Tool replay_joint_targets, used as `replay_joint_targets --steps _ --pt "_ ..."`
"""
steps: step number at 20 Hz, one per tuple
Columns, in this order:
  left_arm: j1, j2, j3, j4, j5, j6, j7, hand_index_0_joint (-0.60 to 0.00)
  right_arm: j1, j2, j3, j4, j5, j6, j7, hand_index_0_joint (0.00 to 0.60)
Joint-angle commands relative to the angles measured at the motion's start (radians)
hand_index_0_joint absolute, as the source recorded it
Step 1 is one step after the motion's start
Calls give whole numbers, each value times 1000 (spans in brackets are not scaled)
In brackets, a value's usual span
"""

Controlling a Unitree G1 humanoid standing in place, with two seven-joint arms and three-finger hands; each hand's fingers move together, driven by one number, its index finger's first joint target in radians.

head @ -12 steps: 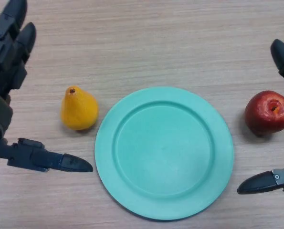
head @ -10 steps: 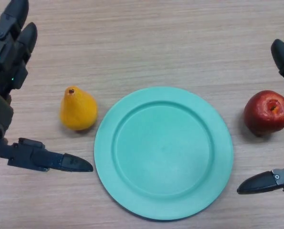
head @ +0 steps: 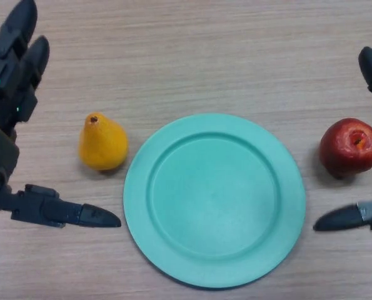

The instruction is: Pick up the red apple and place it on the plate

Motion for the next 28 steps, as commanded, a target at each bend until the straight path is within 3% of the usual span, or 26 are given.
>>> replay_joint_targets --steps 1,9,12,17,20,21,22,26,28 --pt "-3 17 22 -46 -9 -153 14 0 -77 -69 -99 53 -5 -235 -13 0" --pt "35 -8 -18 -65 24 -176 15 0 -215 -158 -81 664 -155 -571 -95 0" --pt "47 -10 -12 -68 17 -173 15 0 -267 -182 -58 872 -209 -671 -134 0" --pt "54 -12 3 -63 -3 -180 4 0 -349 -201 -21 1127 -214 -740 -130 0" --pt "55 -12 4 -61 -3 -183 2 0 -364 -202 -9 1167 -231 -745 -142 350" --pt "56 -12 4 -58 -1 -186 0 0 -384 -213 16 1237 -315 -772 -170 500" --pt "60 -14 2 -51 4 -193 -2 0 -421 -225 37 1341 -444 -804 -230 597" --pt "84 -26 -5 -30 12 -244 -7 0 -451 -227 46 1359 -502 -735 -294 600" --pt "91 -24 6 -20 -1 -250 -15 0 -428 -210 43 1251 -478 -685 -279 600"
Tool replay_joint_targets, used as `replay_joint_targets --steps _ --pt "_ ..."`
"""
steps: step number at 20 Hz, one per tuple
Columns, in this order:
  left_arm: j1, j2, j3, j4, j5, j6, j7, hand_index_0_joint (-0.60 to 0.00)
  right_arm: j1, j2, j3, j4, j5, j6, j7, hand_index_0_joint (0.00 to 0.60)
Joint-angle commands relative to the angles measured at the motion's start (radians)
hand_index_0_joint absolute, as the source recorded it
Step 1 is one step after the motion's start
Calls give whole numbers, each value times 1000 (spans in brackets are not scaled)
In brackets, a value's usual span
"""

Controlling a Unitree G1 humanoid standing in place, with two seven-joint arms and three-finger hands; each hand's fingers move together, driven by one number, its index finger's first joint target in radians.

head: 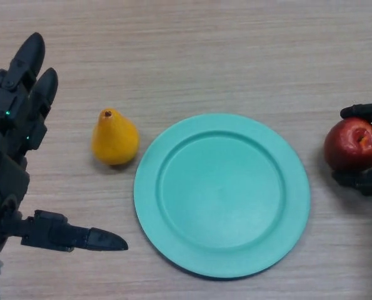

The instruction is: Pick up the red apple and place it on the plate

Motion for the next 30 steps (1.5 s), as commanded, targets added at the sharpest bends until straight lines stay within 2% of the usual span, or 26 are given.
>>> replay_joint_targets --steps 1,3,4,5,8,9,12,13,15,18,20,21,22,23,27,30 --pt "-5 25 53 -41 -22 -153 -15 0 -4 -12 -63 -250 111 -3 -18 600" --pt "-2 21 61 -39 -26 -152 -15 0 38 38 -53 -452 216 117 15 600" --pt "-1 21 65 -45 -27 -147 -14 0 63 58 -26 -549 218 178 21 600" --pt "-4 21 67 -43 -27 -149 -15 0 75 75 1 -598 176 180 14 600" --pt "-13 26 85 -44 -52 -139 -17 0 131 178 124 -765 132 292 22 600" --pt "-15 28 90 -44 -60 -136 -21 0 145 196 178 -787 129 299 5 600" --pt "-13 30 114 -25 -89 -158 -39 0 157 211 347 -749 94 259 -116 600" --pt "-13 28 125 -17 -98 -173 -41 0 159 212 382 -724 66 243 -132 600" --pt "-10 27 143 -4 -118 -185 -42 0 155 213 436 -647 -35 254 -150 600" --pt "-9 30 176 5 -142 -194 -45 0 130 213 478 -567 -81 233 -197 600" --pt "-8 28 176 8 -139 -198 -45 0 126 213 480 -560 -87 228 -201 402" --pt "-7 27 175 11 -133 -203 -44 0 120 213 481 -553 -92 225 -205 251" --pt "-6 26 171 11 -124 -205 -42 0 113 213 481 -553 -88 224 -210 151" --pt "-8 26 164 9 -110 -204 -39 0 101 213 476 -574 -64 229 -214 1" --pt "-13 28 150 8 -92 -197 -32 0 104 213 413 -779 28 347 -116 0" --pt "-16 32 139 -8 -83 -176 -35 0 124 213 283 -975 89 423 -2 0"
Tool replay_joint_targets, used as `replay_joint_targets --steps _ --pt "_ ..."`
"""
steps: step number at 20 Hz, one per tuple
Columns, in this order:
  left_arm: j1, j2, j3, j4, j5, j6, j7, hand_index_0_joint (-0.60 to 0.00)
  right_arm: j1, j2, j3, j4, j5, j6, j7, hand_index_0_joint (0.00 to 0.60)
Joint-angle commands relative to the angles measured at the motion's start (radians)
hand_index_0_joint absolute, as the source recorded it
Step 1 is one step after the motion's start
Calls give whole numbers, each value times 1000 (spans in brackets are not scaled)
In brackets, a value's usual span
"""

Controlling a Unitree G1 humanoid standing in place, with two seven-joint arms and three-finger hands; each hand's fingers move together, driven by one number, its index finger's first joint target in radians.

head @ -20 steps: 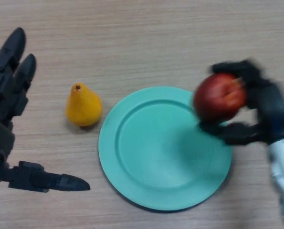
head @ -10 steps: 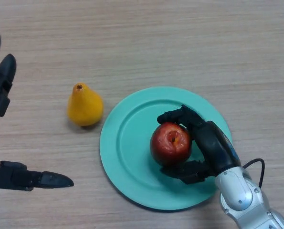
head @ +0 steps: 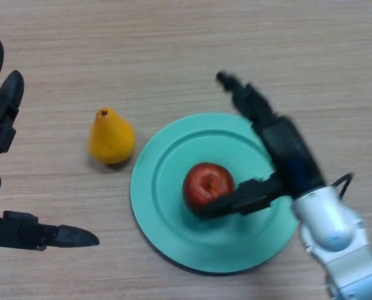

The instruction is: Pick up the red apple and place it on the plate

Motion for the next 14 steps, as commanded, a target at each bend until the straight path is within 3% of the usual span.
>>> replay_joint_targets --steps 1,5,9,14 --pt "-23 33 30 -64 -3 -133 1 0 -17 -2 -161 -169 54 -59 43 0" --pt "-32 37 27 -74 4 -117 12 0 91 -12 -271 -349 136 -22 144 0" --pt "-51 47 40 -86 -24 -90 16 0 182 -25 -295 -531 198 28 132 0" --pt "-61 53 21 -110 5 -57 30 0 222 -23 -273 -692 252 156 116 0"
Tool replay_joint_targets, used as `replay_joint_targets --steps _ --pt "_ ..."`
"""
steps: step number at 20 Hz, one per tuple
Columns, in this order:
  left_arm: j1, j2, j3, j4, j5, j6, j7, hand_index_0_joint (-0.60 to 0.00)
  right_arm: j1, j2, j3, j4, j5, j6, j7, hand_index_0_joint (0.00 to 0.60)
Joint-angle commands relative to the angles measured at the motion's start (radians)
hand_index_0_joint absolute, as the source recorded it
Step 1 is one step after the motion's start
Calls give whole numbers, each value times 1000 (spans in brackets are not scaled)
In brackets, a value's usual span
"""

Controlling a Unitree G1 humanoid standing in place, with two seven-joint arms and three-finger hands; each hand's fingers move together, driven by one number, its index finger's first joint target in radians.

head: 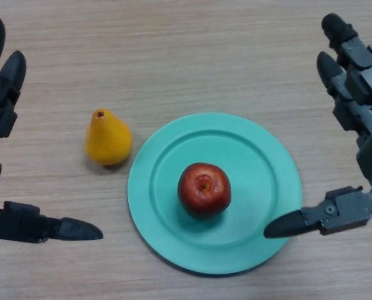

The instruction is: Pick up the red apple and place it on the plate

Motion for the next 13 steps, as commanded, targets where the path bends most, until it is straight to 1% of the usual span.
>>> replay_joint_targets --steps 1,2,4,6,8,9,10,11,13 --pt "-22 36 31 -92 -9 -40 28 0 -4 -20 -8 -124 53 -26 -34 0" --pt "-18 33 35 -107 -20 -30 23 0 -4 -23 -2 -143 55 -7 -39 0" --pt "-1 25 45 -139 -27 -26 7 0 11 -45 12 -159 68 -19 -60 0" --pt "16 9 48 -153 -35 -35 0 0 20 -77 35 -163 77 -25 -90 0" --pt "31 1 59 -168 -46 -31 -4 0 25 -123 57 -164 103 -24 -130 0" --pt "38 -4 60 -172 -55 -33 -3 0 16 -148 71 -164 115 -18 -162 0" --pt "43 -6 59 -175 -61 -34 0 0 23 -161 85 -164 123 -30 -183 0" --pt "54 -7 55 -174 -61 -45 1 0 31 -186 95 -164 148 -44 -213 0" --pt "68 -7 48 -160 -47 -69 2 0 29 -259 116 -164 166 -62 -283 0"
